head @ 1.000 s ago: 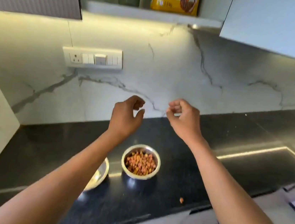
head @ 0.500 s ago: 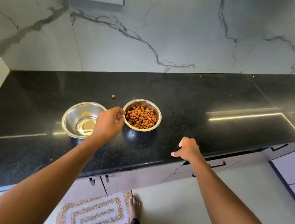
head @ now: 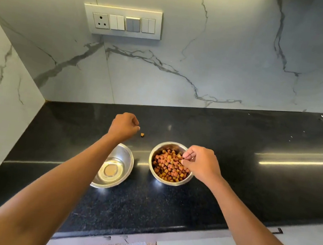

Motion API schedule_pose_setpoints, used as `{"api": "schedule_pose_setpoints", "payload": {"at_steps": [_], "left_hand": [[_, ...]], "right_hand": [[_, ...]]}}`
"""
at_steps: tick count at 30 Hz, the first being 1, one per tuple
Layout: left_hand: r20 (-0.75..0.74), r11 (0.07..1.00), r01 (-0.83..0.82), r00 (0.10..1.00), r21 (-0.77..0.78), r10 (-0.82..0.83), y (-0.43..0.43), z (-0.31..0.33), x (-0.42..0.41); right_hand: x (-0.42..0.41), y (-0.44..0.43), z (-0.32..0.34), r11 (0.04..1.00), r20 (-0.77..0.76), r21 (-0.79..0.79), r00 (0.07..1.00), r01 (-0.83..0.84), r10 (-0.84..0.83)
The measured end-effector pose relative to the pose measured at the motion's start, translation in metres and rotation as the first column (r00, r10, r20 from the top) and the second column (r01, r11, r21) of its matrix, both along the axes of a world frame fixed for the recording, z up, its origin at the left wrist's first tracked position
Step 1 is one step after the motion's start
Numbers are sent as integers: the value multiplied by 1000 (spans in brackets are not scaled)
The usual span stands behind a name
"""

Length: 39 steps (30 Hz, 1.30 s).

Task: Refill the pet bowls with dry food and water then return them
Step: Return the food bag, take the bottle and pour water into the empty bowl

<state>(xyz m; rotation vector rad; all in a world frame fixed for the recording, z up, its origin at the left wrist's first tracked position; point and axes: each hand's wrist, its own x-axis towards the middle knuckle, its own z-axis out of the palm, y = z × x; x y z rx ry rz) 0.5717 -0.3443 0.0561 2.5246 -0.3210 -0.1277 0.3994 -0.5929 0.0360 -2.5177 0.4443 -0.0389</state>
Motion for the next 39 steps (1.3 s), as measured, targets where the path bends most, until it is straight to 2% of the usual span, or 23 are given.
{"api": "schedule_pose_setpoints", "payload": {"at_steps": [4,12,15,17,20,23,25,28,34,39], "left_hand": [[-164,983,103,983,153,-78,-19,-23,31],[-192,926,155,977,343,-92,-54,-74,69],[-173,919,146,981,365,-87,-61,-81,74],[-175,934,123,982,335,-66,-63,-80,75],[-169,981,106,983,164,-78,-65,-65,64],[-168,980,201,965,-9,-199,-66,-44,29],[-195,951,300,931,-72,-309,-66,-38,2],[-219,934,351,909,-60,-356,-65,-39,-33],[-260,940,341,907,-10,-332,-58,-49,-60],[-169,960,279,946,-15,-277,-49,-37,-60]], "right_hand": [[26,4,-20,994,3,-20,994,-112,112],[30,-15,-38,979,14,65,981,-196,195],[32,-24,-38,977,20,85,981,-194,193],[38,-29,-37,975,24,84,979,-205,204],[48,-30,-37,971,52,78,974,-226,222],[58,-29,-39,964,62,49,965,-260,257],[63,-27,-40,965,60,16,964,-260,259],[65,-24,-41,956,57,-14,955,-292,293],[61,-19,-39,946,7,-80,949,-315,316],[57,-17,-21,959,94,-74,955,-274,281]]}}
